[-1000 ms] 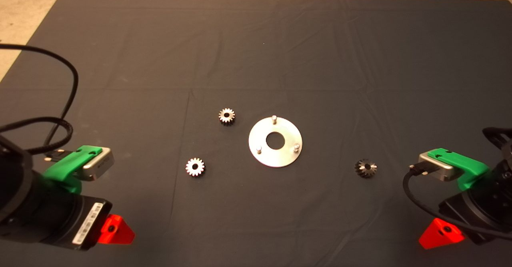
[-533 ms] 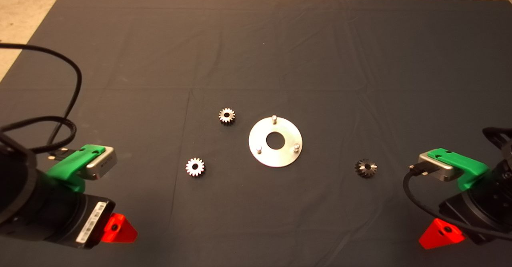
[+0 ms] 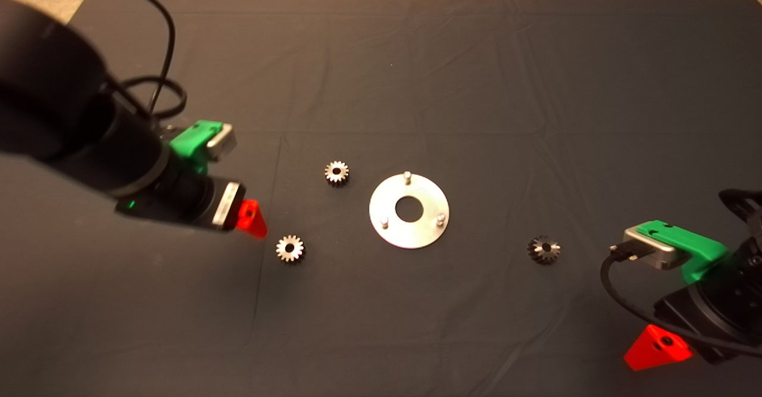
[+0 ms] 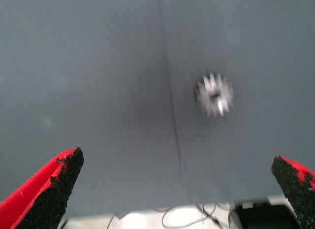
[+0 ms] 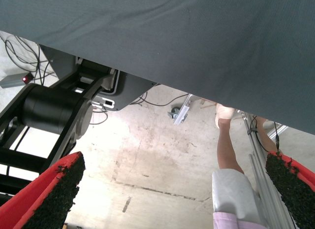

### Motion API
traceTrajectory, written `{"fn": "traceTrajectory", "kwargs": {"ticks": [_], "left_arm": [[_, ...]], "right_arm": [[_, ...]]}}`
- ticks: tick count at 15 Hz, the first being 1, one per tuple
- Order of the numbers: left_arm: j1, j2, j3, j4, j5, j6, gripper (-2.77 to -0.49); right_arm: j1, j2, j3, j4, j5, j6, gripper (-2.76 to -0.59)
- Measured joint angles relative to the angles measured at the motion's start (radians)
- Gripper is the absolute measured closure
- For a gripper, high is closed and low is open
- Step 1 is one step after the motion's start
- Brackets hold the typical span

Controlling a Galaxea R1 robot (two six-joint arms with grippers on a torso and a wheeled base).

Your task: Install three planetary gears onto the carrier pins

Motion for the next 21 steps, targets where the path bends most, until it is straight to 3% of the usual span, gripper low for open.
{"fn": "traceTrajectory", "kwargs": {"ticks": [3, 5, 7, 11, 15, 19, 20, 21], "left_arm": [[0.031, 0.071, -0.145, 0.012, -0.012, 0.075, -2.77], [0.048, 0.157, -0.212, 0.014, -0.03, 0.093, -2.77], [0.05, 0.252, -0.289, 0.014, -0.044, 0.113, -2.77], [0.071, 0.379, -0.462, 0.02, -0.048, 0.176, -2.77], [0.089, 0.393, -0.48, 0.024, -0.049, 0.182, -2.77], [0.161, 0.387, -0.443, 0.093, -0.053, 0.179, -2.77], [0.166, 0.388, -0.434, 0.095, -0.067, 0.179, -2.77], [0.166, 0.388, -0.428, 0.104, -0.094, 0.179, -2.77]], "right_arm": [[0.0, 0.0, 0.0, 0.0, 0.001, 0.0, -2.73], [0.0, 0.0, 0.0, 0.0, 0.001, 0.0, -2.73], [0.0, 0.0, 0.0, 0.0, 0.0, 0.0, -2.73], [0.0, 0.0, 0.0, 0.0, 0.001, 0.0, -2.73], [0.0, -0.001, 0.0, 0.0, 0.0, 0.0, -2.73], [0.0, -0.001, 0.0, 0.0, 0.0, 0.0, -2.73], [0.0, -0.001, 0.0, 0.0, 0.0, 0.0, -2.73], [0.0, -0.001, 0.0, 0.0, 0.0, 0.0, -2.73]]}}
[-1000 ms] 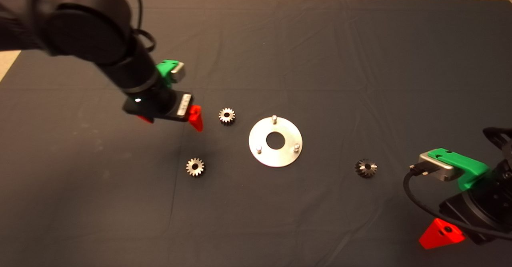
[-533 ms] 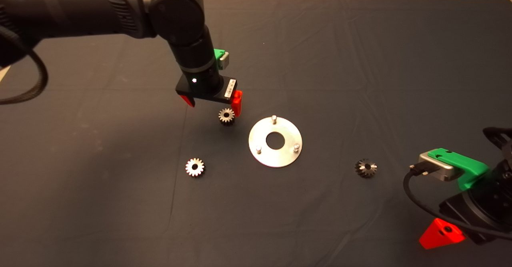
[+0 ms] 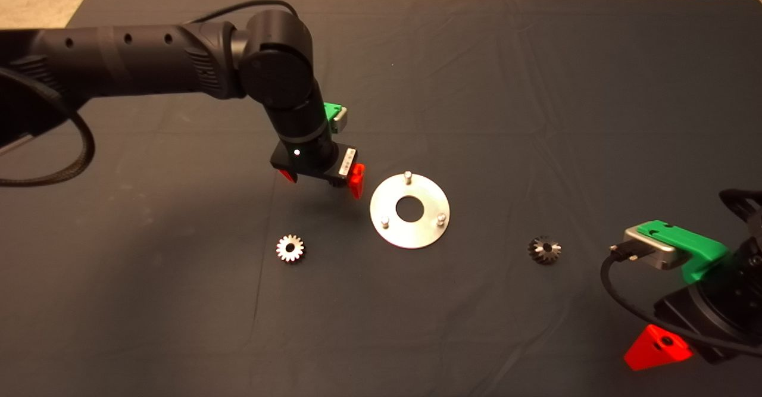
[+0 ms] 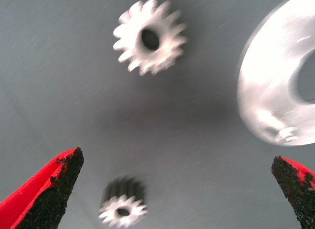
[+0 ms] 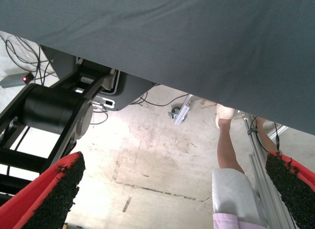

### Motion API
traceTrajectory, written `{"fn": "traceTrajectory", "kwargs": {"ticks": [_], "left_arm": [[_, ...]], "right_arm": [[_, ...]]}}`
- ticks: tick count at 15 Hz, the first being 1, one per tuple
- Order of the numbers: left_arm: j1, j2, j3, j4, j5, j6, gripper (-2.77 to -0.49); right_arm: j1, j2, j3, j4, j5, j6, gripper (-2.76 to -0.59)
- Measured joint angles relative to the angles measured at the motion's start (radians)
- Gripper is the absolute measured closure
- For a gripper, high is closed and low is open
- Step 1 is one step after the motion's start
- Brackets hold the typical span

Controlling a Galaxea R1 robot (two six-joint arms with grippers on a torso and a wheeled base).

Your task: Install three planetary gears onto the carrier pins

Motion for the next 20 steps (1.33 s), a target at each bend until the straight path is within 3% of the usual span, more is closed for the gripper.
{"fn": "traceTrajectory", "kwargs": {"ticks": [2, 6, 11, 17, 20], "left_arm": [[0.009, 0.0, 0.0, 0.051, -0.035, -0.001, -2.77], [0.023, -0.001, 0.002, 0.06, -0.053, -0.001, -2.77], [0.023, 0.0, -0.012, 0.11, -0.086, -0.001, -2.77], [0.051, 0.001, -0.033, 0.18, -0.091, 0.0, -2.77], [0.052, 0.003, -0.038, 0.204, -0.091, 0.0, -2.77]], "right_arm": [[0.0, -0.001, 0.0, 0.0, 0.0, 0.0, -2.73], [0.0, -0.002, 0.0, 0.0, 0.0, 0.0, -2.73], [0.0, -0.002, 0.0, 0.0, 0.0, 0.0, -2.73], [0.0, -0.002, 0.0, 0.0, 0.0, 0.0, -2.73], [0.0, -0.002, 0.0, 0.0, 0.0, 0.0, -2.73]]}}
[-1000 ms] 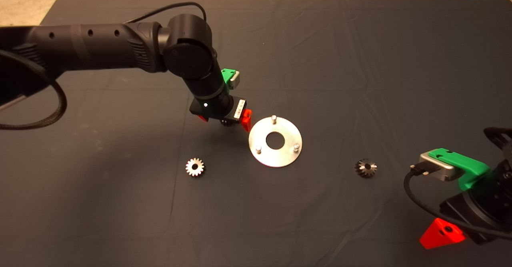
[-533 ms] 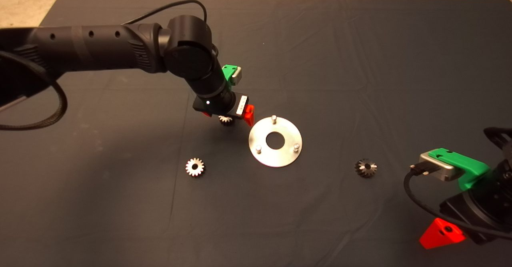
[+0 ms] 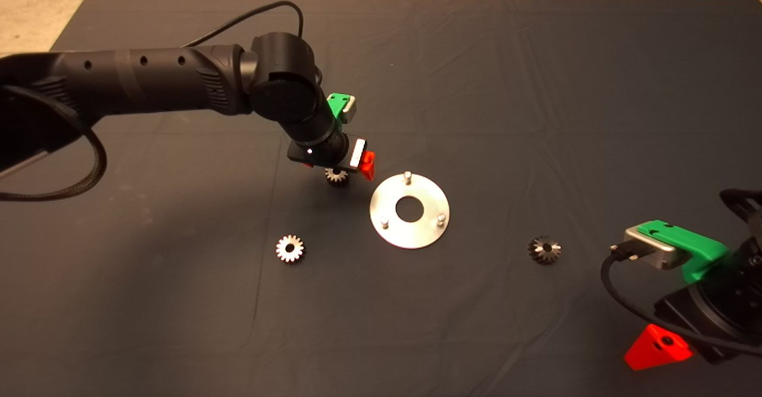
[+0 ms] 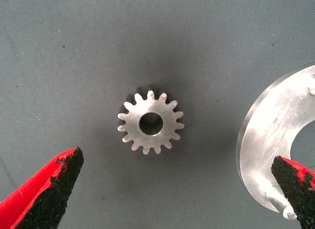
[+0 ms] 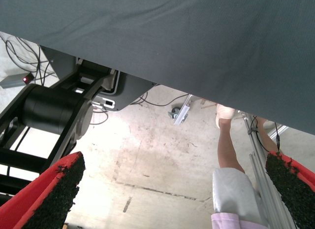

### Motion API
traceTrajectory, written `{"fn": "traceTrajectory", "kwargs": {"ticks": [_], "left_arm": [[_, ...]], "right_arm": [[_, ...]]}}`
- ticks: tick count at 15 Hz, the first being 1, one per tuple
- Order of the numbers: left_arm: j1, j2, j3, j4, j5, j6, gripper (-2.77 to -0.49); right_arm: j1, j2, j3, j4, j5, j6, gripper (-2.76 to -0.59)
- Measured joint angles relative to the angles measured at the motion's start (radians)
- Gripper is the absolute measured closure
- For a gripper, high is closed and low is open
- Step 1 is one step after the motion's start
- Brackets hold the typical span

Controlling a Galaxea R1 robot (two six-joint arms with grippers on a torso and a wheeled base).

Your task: Install three planetary gears onto the carrier pins

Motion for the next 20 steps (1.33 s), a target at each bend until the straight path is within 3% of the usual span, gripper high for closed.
{"fn": "traceTrajectory", "kwargs": {"ticks": [7, 12, 16, 20], "left_arm": [[0.052, 0.003, 0.0, 0.057, 0.0, 0.0, -2.77], [0.063, 0.009, -0.003, 0.099, 0.004, -0.001, -2.77], [0.07, 0.011, -0.044, 0.111, 0.005, 0.0, -2.77], [0.07, 0.011, -0.046, 0.134, 0.006, 0.0, -2.77]], "right_arm": [[0.0, 0.0, 0.0, 0.0, 0.0, 0.0, -2.73], [-0.01, 0.0, 0.0, 0.0, 0.0, 0.0, -2.73], [-0.015, 0.0, 0.0, 0.0, 0.0, 0.0, -2.73], [-0.017, 0.0, 0.0, 0.0, 0.0, 0.0, -2.73]]}}
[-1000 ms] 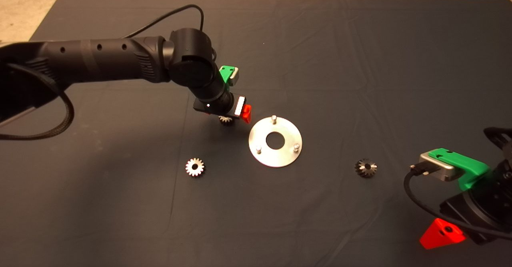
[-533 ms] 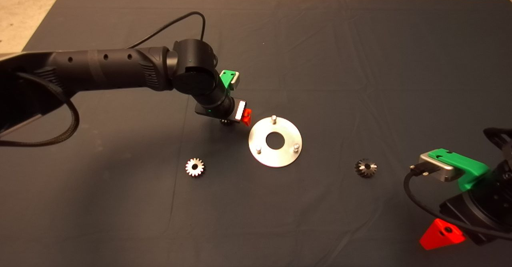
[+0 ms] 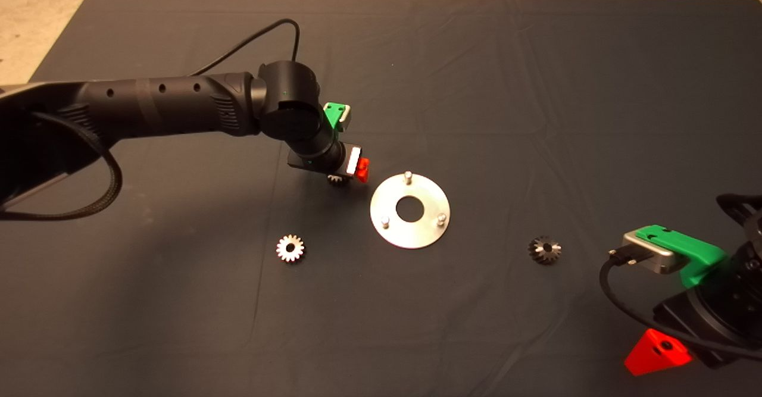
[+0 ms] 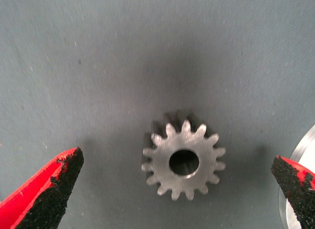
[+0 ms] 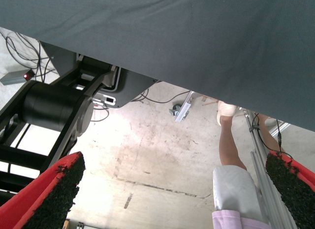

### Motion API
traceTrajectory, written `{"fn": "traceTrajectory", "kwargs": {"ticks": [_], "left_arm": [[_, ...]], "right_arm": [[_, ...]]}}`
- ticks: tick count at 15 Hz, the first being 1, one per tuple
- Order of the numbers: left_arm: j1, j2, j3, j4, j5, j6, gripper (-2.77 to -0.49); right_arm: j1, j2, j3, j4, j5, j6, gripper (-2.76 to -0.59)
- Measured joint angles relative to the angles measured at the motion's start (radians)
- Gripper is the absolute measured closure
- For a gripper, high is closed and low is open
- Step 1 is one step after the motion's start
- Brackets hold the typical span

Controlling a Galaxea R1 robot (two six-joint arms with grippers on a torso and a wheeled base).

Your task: Install three planetary gears onto the carrier pins

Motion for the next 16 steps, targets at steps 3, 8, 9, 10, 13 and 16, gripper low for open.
{"fn": "traceTrajectory", "kwargs": {"ticks": [3, 8, 9, 10, 13, 16], "left_arm": [[0.0, 0.0, 0.0, 0.006, -0.001, 0.001, -2.66], [0.0, -0.002, -0.001, 0.006, -0.001, 0.002, -2.47], [0.0, -0.003, -0.007, 0.006, -0.001, 0.003, -2.37], [0.0, -0.006, -0.011, 0.007, -0.001, 0.003, -2.37], [0.0, -0.006, -0.012, 0.007, 0.0, 0.003, -2.23], [0.0, -0.005, -0.011, 0.007, -0.001, 0.003, -2.09]], "right_arm": [[0.0, 0.0, 0.0, 0.0, 0.0, 0.0, -2.73], [0.0, 0.0, 0.0, 0.0, 0.0, 0.0, -2.73], [0.0, 0.0, 0.0, 0.0, 0.0, 0.0, -2.73], [0.0, 0.0, 0.0, 0.0, 0.0, 0.0, -2.73], [0.0, 0.0, 0.0, 0.0, 0.0, 0.0, -2.73], [0.0, 0.0, 0.0, 0.0, 0.0, 0.0, -2.73]]}}
